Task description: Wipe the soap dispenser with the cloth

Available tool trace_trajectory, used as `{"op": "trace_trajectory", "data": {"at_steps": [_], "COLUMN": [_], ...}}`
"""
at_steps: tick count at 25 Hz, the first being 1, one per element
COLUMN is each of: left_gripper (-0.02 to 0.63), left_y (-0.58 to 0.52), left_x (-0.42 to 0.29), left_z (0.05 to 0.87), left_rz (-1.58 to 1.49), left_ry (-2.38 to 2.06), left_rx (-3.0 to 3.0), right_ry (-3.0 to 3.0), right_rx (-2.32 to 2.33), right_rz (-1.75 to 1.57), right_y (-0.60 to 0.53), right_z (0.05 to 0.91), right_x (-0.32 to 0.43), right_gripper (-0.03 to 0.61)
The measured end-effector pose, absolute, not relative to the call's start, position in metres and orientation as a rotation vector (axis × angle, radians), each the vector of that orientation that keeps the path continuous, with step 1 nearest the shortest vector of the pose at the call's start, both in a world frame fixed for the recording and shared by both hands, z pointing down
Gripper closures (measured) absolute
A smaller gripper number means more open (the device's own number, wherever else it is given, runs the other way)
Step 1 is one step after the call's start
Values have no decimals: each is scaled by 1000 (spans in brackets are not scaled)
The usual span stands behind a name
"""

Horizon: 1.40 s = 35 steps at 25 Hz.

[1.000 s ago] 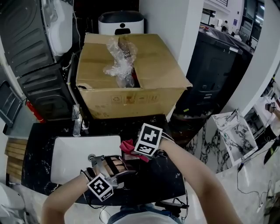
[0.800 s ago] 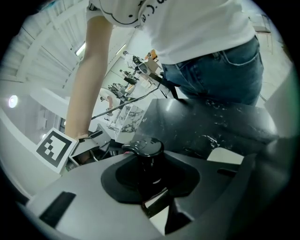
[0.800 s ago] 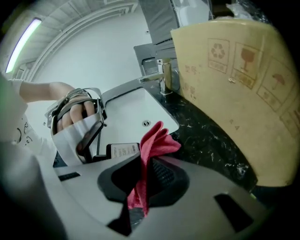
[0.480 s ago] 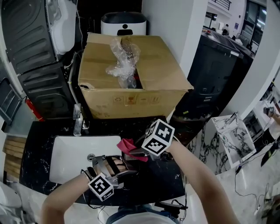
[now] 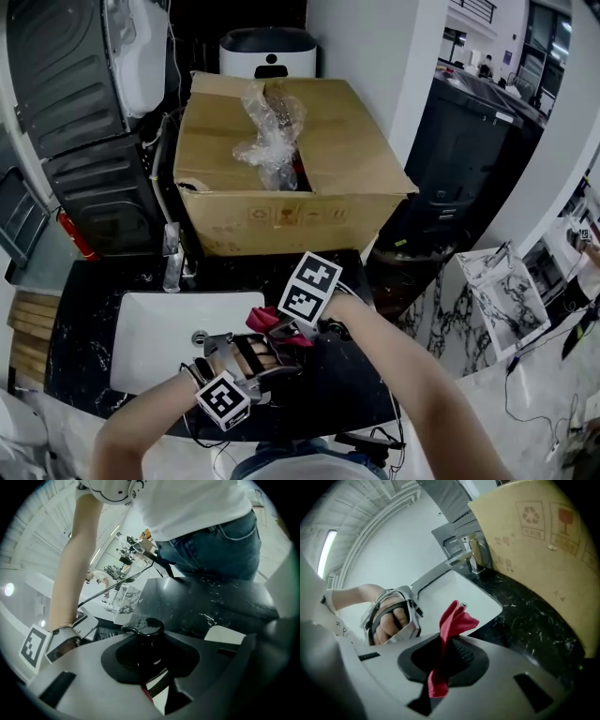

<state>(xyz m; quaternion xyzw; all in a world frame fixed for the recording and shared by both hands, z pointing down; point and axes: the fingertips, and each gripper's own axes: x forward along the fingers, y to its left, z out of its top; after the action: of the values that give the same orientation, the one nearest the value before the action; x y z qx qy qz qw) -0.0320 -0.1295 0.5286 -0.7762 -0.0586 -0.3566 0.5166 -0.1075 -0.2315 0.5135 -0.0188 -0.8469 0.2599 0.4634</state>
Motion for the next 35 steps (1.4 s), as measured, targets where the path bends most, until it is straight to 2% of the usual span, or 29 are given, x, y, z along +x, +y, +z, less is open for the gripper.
{"op": "trace_trajectory", "data": {"at_steps": [6, 11, 17, 23, 27, 31, 35], "left_gripper": [505, 506, 506, 502, 502, 503, 505], "left_y": [-132, -130, -146, -193, -202, -211, -223], "left_x": [-31, -31, -27, -37, -44, -55, -63], "left_z": [524, 526, 517, 487, 450, 411, 389], "left_rz": [-851, -839, -858, -808, -690, -497, -427], "left_ry": [-124, -101, 22, 367, 533, 706, 862], "left_rx": [-1910, -1905, -2056, -2478, -2702, -2864, -2896], "right_ry": [-2068, -2083, -2337, -2488, -2521, -2600, -2686], "right_rx": [115, 236, 465, 712, 818, 945, 1035], "right_rz": [623, 472, 503, 560, 525, 641, 727], "right_y": [-263, -280, -297, -294, -280, -269, -259], "right_z": [533, 541, 502, 465, 459, 459, 460], "right_x": [-111, -96, -73, -31, -9, 4, 8], "right_gripper": [532, 532, 532, 531, 531, 531, 531]}}
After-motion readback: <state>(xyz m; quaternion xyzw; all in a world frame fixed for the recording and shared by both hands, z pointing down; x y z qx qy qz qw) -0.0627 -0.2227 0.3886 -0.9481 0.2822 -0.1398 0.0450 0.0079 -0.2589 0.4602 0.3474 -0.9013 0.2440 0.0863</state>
